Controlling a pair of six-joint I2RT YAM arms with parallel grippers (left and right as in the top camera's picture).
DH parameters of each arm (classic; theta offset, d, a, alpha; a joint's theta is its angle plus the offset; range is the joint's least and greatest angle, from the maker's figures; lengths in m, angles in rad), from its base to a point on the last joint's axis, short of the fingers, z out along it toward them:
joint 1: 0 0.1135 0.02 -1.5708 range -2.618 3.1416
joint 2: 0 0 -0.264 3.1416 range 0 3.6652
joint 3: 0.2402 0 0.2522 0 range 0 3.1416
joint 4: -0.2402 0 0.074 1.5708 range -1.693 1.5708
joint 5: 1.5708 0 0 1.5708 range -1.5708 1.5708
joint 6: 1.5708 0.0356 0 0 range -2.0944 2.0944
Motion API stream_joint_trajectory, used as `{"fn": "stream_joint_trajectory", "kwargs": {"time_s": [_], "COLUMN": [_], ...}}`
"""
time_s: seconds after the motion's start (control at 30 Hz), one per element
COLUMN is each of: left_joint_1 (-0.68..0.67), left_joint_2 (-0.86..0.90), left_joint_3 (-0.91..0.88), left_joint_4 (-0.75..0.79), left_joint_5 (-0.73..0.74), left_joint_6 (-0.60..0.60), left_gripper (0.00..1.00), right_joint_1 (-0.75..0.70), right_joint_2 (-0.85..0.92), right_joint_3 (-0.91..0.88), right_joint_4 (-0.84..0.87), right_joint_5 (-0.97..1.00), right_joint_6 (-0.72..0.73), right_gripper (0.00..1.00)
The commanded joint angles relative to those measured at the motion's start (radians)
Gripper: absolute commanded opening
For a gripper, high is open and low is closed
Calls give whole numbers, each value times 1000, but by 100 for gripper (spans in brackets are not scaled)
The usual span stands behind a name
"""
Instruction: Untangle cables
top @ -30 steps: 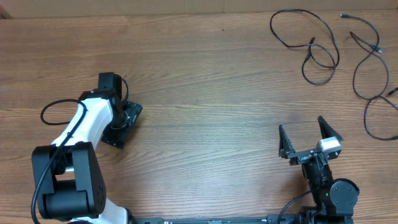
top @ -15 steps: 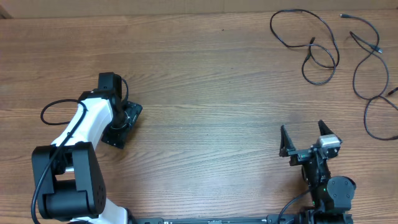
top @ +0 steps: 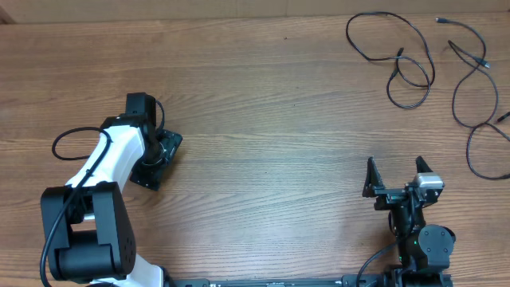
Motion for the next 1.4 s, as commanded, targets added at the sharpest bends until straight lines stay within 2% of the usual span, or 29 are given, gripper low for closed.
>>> {"fn": "stream_joint_trajectory", "kwargs": {"time_s": [0.0, 1.37], "left_joint_1": [-6, -6], "left_joint_2": [7, 7], "left_joint_3": [4, 4], "left_joint_4": [1, 1], "left_joint_5": [-16, -17], "left_joint_6": [19, 19], "left_gripper": [99, 100], "right_joint_1": [5, 5], "right_joint_2": [-12, -11], "right_joint_3": [-12, -11], "right_joint_4": [2, -1], "right_joint_5": [21, 26], "right_joint_6": [-10, 11], "right_gripper": [100, 100]}}
